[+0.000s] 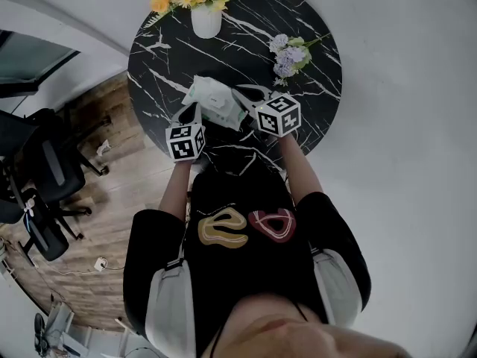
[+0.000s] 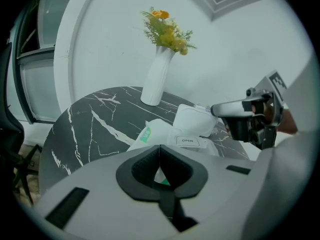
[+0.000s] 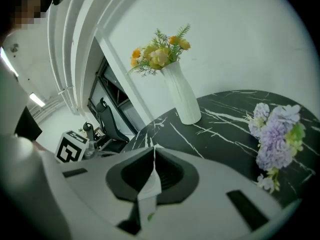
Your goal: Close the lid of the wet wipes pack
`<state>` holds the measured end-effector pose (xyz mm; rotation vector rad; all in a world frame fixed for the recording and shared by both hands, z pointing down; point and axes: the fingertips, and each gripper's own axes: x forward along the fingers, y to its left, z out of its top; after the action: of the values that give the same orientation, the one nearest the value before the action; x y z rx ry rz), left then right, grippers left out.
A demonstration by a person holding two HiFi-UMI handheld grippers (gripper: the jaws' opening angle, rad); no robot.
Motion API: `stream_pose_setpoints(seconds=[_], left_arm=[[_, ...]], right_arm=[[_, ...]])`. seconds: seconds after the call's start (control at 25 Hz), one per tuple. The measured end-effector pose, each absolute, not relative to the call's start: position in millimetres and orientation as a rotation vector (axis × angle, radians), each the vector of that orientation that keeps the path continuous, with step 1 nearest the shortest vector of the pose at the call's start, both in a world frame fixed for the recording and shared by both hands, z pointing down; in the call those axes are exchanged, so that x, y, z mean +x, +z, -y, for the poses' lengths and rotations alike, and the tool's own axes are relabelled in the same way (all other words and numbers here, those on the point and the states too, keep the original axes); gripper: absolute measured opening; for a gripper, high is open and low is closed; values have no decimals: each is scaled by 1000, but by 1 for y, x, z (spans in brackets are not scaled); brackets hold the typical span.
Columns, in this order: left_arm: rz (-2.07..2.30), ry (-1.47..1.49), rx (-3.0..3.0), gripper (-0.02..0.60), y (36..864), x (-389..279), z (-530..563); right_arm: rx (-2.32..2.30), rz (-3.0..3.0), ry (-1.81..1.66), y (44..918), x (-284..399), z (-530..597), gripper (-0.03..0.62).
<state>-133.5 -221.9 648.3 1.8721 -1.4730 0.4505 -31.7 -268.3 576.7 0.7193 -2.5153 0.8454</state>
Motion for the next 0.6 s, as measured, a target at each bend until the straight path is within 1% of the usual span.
stream_pose_setpoints(seconds=[0.6], left_arm=[[1461, 441, 1876, 18, 648, -133, 222]], right_arm=[[672, 2512, 625, 574, -43, 245, 18]])
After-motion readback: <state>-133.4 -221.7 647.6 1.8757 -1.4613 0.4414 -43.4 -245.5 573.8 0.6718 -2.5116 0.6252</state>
